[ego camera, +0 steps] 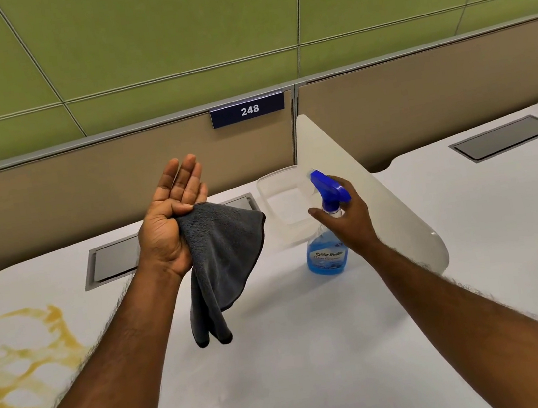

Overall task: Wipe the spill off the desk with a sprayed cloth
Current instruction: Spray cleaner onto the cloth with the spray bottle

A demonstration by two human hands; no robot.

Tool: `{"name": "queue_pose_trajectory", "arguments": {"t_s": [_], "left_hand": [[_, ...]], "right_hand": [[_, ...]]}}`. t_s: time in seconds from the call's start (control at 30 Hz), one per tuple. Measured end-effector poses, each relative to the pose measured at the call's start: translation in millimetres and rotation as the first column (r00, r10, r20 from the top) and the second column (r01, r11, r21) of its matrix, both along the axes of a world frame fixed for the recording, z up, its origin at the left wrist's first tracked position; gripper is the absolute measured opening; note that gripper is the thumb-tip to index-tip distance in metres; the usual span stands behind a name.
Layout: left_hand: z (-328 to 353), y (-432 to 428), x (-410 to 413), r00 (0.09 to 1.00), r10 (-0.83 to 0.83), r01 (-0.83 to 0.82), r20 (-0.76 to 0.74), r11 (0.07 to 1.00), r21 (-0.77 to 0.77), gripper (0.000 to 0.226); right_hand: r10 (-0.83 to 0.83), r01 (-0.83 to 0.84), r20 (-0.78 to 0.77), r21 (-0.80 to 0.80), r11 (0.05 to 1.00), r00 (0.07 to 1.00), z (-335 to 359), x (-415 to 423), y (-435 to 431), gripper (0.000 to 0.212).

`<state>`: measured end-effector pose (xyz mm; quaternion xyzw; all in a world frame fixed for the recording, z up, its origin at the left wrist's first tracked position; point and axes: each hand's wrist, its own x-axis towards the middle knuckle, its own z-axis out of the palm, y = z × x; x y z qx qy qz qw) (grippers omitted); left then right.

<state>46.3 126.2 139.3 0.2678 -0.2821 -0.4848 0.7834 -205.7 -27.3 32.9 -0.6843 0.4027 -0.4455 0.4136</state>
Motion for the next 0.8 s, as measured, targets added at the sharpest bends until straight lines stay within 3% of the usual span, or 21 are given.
{"name": "queue_pose_trajectory", "arguments": {"t_s": [0.13,0.23,0.3,0.4,0.5,0.6,0.67,0.8], "left_hand": [[5,3,-3,1.000,-0.002,0.002,-0.001,1.000,-0.001,0.080],[6,6,-6,1.000,-0.011,0.011,-0.003,1.000,-0.005,0.078],[8,9,-8,1.000,-0.013,0.013,-0.009,1.000,-0.007,0.075],[11,13,-16,1.000,0.005,-0.005,-0.008,0.999,0.036,0.064],[15,22,-23,1.000,0.013,-0.011,-0.017,0.997,0.082,0.066],[18,32,-24,1.000,0.017,-0.015,-0.014,0.994,0.105,0.069],[18,40,-20,1.000,0.017,-0.016,-0.007,0.993,0.115,0.070],[18,58,-9,0.999,0.045,-0.046,0.005,0.989,0.144,0.070]], "right_hand": [[-0.099,0.100,-0.045,0.029,0.995,0.994,-15,-18,38,0.100],[-0.256,0.249,-0.021,-0.168,0.954,0.966,-28,-22,75,0.085],[-0.266,0.262,0.019,-0.246,0.933,0.964,-29,-14,93,0.073],[-0.136,0.133,0.002,-0.221,0.966,0.991,-15,8,104,0.061],[0.084,-0.105,-0.132,-0.162,0.981,0.988,17,38,108,0.061],[0.317,-0.347,-0.316,-0.040,0.937,0.894,46,69,109,0.075],[0.351,-0.413,-0.434,-0.055,0.909,0.830,58,81,108,0.075],[0.458,-0.494,-0.529,0.083,0.866,0.714,69,84,108,0.044]]}}
